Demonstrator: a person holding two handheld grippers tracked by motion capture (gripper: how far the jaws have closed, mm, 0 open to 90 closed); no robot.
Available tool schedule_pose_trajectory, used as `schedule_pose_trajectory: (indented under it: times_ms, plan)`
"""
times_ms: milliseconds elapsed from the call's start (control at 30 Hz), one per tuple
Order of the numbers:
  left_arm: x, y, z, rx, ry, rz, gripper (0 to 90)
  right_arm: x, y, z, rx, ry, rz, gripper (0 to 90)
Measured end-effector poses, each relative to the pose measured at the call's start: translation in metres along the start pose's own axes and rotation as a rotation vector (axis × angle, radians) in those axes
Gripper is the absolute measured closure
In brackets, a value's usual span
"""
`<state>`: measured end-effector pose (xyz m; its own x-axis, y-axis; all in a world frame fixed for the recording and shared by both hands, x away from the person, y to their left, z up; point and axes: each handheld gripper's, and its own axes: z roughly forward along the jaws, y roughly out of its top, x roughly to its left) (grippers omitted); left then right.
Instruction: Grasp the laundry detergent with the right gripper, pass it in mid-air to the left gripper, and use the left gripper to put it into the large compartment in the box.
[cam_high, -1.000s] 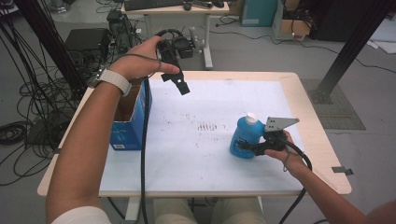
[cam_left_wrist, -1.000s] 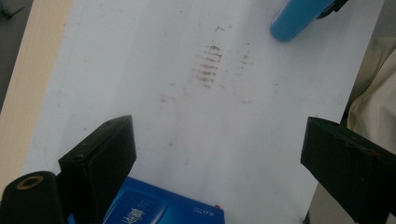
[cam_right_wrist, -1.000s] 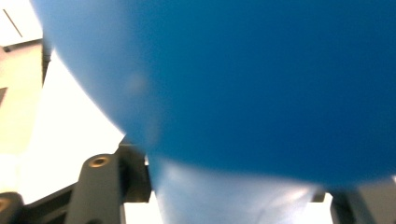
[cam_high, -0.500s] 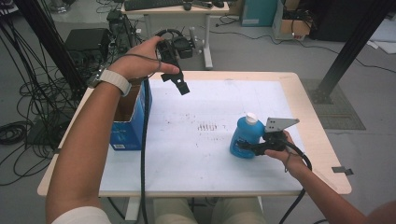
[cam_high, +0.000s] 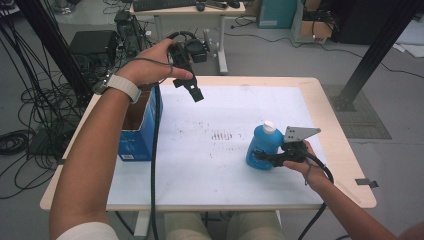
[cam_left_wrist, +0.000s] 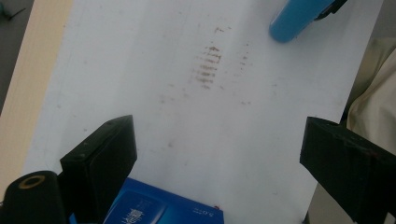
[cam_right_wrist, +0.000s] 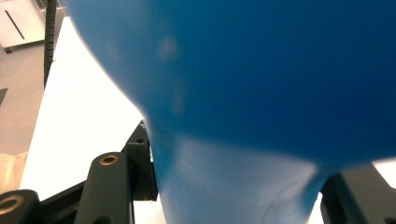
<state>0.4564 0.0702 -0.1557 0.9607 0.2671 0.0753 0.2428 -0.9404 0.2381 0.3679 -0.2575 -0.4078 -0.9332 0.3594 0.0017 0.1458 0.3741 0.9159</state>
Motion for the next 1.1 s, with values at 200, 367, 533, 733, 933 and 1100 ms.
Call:
schedule_pose_trajectory:
  times_ms: [200,367,533,733,933,1100]
  plan:
    - [0.0006,0.0004,0.0003,0.0,0.0,0.005,11.3,-0.0005,-0.0005,-0.0002,-0.001,0.0,-0.002,42.4]
    - [-0.0004,0.0017,0.0007,-0.001,-0.003,0.0,11.3,-0.0002,-0.0002,0.0,-0.001,-0.002,-0.005,43.0]
    - [-0.0009,0.0014,0.0,-0.002,0.001,0.003,11.3,0.0003,-0.0003,0.0001,-0.004,-0.005,0.0,43.3]
    - [-0.0016,-0.0006,-0.001,-0.005,0.003,-0.002,11.4,0.0,-0.0003,0.0006,-0.01,-0.006,-0.011,43.7]
    - [-0.0015,-0.0004,-0.0008,-0.004,0.0,-0.003,11.5,-0.0004,-0.0004,0.0007,-0.011,-0.005,-0.011,43.7]
    - [-0.0018,0.0007,-0.0005,0.0,0.003,-0.001,11.5,0.0002,-0.0004,0.0006,-0.01,-0.01,-0.008,43.7]
